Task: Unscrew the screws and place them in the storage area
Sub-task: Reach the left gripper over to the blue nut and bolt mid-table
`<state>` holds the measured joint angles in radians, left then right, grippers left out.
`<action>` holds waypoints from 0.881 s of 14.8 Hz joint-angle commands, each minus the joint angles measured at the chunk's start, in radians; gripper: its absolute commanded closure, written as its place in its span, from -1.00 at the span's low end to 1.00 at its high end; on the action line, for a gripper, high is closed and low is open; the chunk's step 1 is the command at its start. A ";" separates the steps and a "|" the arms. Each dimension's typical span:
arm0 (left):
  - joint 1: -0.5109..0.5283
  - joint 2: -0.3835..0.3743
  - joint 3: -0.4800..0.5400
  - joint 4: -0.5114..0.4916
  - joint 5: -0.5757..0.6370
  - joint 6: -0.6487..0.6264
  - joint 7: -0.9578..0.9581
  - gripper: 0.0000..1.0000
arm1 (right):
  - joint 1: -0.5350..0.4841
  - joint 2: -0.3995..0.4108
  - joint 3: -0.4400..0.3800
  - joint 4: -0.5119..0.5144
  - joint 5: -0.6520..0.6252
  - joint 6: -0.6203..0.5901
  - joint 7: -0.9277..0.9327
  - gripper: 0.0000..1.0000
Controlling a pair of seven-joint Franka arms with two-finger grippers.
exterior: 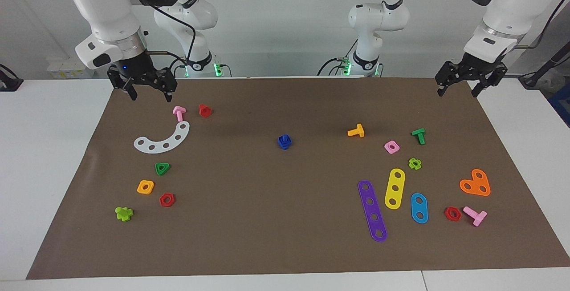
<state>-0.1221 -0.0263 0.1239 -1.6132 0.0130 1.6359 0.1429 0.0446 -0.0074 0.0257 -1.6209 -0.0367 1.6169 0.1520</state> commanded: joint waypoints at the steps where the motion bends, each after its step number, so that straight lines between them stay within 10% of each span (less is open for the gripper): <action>1: 0.009 0.008 0.003 0.013 -0.021 -0.010 -0.005 -0.95 | -0.014 -0.022 0.007 -0.019 0.023 -0.009 -0.023 -1.00; 13: -0.321 0.112 -0.009 -0.141 -0.047 0.184 -0.464 -0.84 | -0.017 -0.022 0.010 -0.019 0.023 -0.006 -0.028 -1.00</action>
<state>-0.3605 0.0566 0.0998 -1.7185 -0.0188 1.7354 -0.1954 0.0409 -0.0074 0.0277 -1.6209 -0.0364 1.6155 0.1520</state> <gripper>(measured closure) 0.079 0.000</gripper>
